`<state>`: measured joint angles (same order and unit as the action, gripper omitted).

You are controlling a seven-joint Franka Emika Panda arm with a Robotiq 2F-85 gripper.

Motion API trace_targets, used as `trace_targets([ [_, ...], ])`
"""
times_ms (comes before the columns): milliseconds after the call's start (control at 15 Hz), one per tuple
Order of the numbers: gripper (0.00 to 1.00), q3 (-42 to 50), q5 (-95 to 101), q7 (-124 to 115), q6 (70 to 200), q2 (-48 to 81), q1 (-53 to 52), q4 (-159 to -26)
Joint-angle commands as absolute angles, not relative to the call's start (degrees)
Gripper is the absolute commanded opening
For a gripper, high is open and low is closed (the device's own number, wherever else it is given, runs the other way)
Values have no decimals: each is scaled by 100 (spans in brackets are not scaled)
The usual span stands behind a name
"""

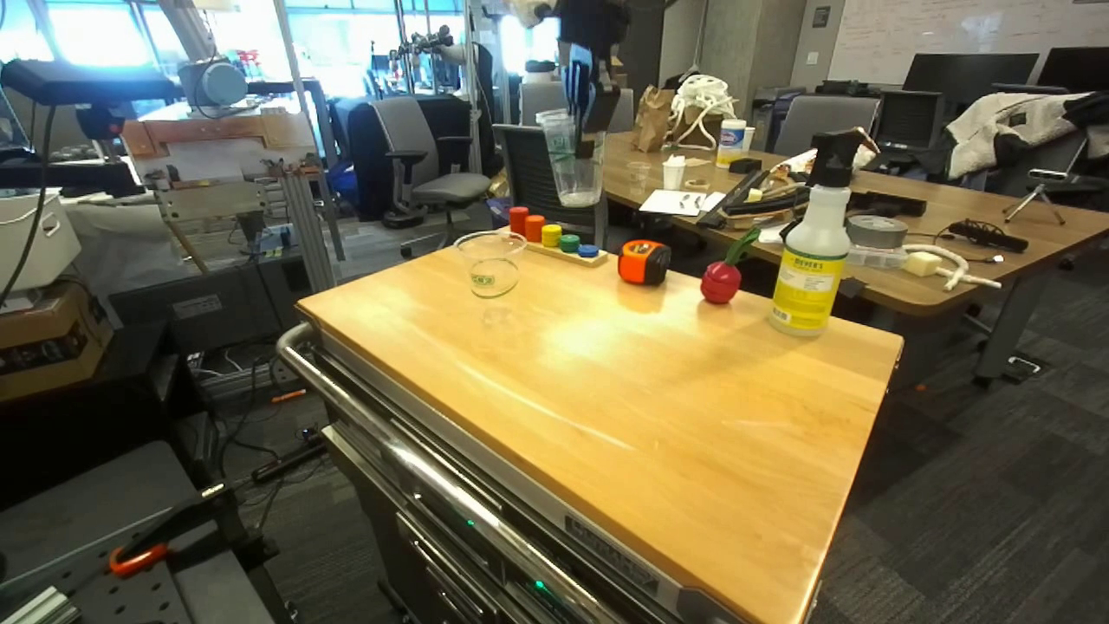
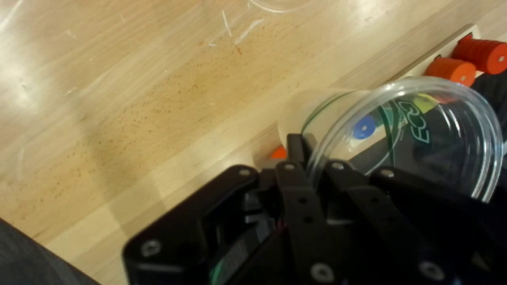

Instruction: Stack the three cups together

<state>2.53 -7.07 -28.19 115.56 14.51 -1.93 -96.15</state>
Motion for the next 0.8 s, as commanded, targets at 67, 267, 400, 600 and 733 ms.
trace_targets([
  [67,3,185,-310,-2983,11414,602,-343,-10003],
  [267,4,73,-392,-2822,11127,281,-315,-10229],
  [400,4,24,-444,-2778,10939,148,-293,-10383],
  [600,4,-24,-503,-2722,10809,28,-273,-10643],
  [733,4,-37,-644,-2569,10810,54,-256,-10796],
])
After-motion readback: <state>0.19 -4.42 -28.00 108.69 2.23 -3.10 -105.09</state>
